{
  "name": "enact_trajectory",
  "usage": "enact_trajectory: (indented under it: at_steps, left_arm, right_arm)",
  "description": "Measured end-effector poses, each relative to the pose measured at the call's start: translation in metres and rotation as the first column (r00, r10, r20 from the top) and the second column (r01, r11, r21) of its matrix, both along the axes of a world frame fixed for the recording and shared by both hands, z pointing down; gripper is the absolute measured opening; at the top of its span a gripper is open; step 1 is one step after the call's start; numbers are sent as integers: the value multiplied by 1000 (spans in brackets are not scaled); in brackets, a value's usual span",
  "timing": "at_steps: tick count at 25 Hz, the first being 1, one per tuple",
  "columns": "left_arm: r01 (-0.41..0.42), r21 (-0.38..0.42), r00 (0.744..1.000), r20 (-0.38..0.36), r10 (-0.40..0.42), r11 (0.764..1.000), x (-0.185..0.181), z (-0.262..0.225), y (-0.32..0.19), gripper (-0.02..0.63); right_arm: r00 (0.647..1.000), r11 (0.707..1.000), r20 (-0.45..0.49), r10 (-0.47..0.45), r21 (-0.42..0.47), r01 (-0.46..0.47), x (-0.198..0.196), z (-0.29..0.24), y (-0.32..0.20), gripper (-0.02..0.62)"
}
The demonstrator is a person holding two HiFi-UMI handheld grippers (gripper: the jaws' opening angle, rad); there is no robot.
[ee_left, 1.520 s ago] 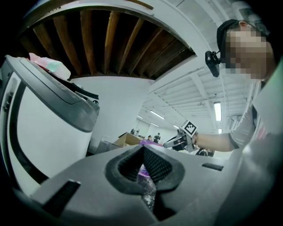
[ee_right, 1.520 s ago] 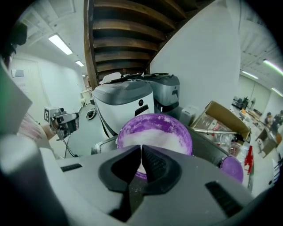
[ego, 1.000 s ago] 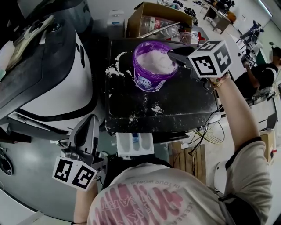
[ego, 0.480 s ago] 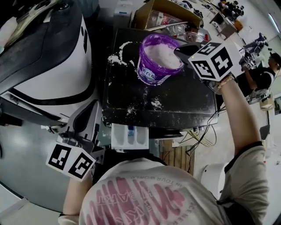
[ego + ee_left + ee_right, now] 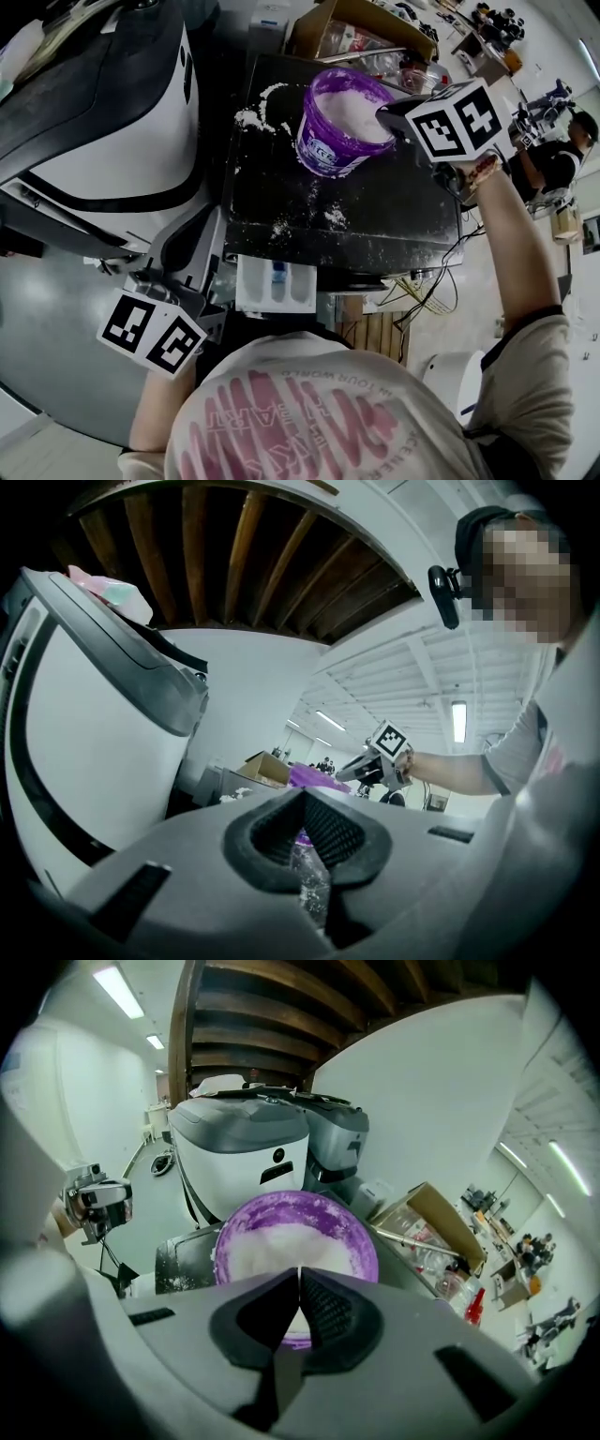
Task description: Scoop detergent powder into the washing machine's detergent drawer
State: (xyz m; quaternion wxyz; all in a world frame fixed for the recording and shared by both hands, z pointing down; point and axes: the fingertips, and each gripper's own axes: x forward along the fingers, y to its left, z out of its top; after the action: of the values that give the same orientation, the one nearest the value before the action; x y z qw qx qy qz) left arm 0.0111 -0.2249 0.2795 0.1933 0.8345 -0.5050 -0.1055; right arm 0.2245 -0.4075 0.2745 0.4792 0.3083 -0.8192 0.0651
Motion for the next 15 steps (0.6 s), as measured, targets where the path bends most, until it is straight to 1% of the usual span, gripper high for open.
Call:
enact_trajectory:
  at_steps: [5,10,15]
  left_arm:
    - [8,0,1000,2,-8,1000,-4,-2,1,3]
    - [13,1,1000,8,-13,1000,-7,-1,3,3]
    - [10,8,1000,-11,-10,1000,-7,-2,4,3]
  right_arm:
    - [999,998,31,37,-42,-36,-4,0,4,2]
    - [998,997,38,44,-61,-41,-6,2,10,2]
    - [995,994,73,64,-93,-58,-8,2,15,2]
